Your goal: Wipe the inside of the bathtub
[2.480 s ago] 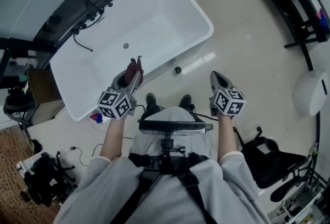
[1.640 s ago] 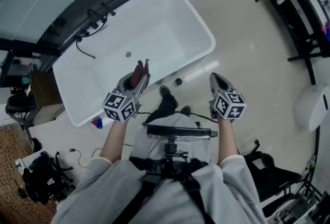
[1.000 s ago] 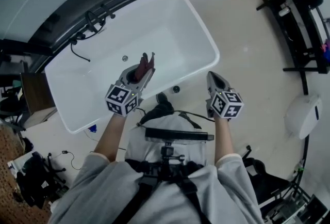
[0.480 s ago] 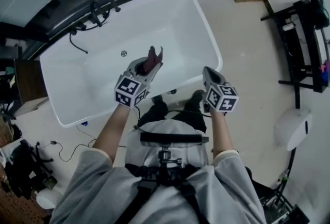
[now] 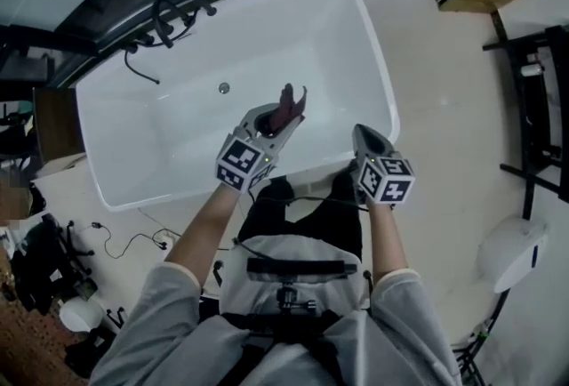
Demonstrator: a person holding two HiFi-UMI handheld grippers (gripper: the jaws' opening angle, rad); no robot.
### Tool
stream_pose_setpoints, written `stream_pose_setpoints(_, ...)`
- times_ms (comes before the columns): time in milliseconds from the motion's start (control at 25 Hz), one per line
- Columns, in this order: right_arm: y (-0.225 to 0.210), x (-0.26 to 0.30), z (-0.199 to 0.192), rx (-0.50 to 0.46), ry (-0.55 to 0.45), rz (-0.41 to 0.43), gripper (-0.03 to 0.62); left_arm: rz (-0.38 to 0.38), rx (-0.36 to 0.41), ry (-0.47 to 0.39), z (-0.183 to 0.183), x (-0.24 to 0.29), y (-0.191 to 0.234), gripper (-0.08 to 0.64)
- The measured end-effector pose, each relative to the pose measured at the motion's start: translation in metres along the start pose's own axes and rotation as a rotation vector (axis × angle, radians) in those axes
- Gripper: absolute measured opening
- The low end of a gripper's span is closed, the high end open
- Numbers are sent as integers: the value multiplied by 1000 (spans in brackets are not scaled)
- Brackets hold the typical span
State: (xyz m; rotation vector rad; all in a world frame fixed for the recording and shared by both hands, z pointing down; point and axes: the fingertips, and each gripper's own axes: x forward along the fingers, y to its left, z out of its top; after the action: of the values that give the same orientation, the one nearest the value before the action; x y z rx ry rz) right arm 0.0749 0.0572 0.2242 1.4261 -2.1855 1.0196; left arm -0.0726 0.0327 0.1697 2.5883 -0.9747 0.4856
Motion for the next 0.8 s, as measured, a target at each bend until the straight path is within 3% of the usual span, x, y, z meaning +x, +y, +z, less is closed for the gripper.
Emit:
stream_pose_setpoints(320, -71, 61, -29, 18, 62, 27, 9, -34, 1, 29, -51, 119, 10, 109)
stream_pose_setpoints(800, -157, 155, -66, 107, 35, -69, 9, -170, 130, 74, -125, 283, 34, 109)
